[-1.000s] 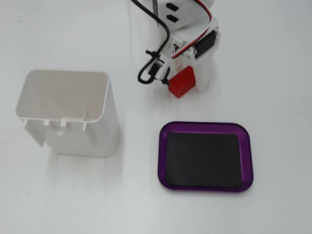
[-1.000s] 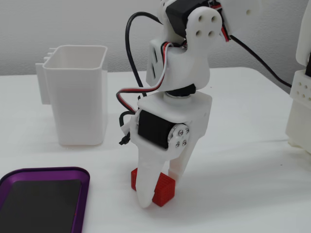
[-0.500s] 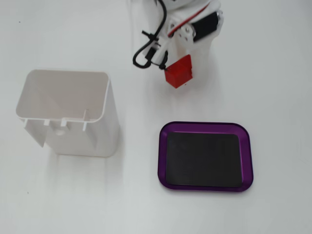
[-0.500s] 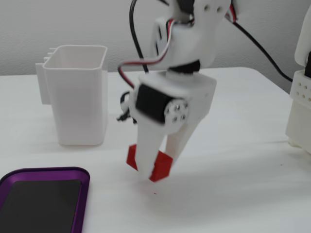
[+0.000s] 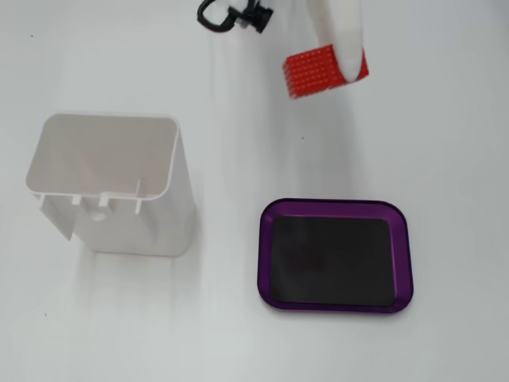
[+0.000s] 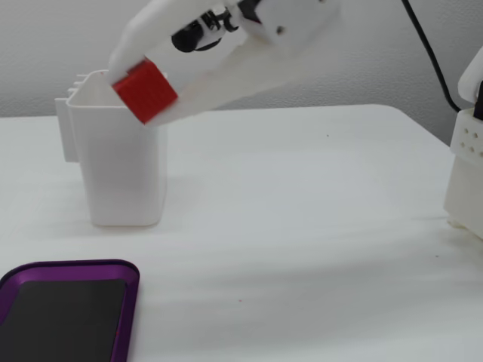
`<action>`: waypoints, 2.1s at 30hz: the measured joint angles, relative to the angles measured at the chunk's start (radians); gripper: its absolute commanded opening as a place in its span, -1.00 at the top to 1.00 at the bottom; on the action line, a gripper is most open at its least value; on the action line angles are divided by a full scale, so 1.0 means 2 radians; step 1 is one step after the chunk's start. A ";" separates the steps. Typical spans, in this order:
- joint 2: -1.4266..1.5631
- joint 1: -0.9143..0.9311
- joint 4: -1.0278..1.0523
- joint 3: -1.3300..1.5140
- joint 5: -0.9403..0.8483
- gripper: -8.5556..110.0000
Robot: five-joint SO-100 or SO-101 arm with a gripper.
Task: Pick up the cube and place it in the box.
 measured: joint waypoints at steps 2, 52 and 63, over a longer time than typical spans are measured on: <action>-0.044 0.001 -0.022 -0.002 0.004 0.86; -0.310 -0.001 0.020 -0.204 0.054 0.71; -0.235 -0.001 0.055 -0.204 0.054 0.61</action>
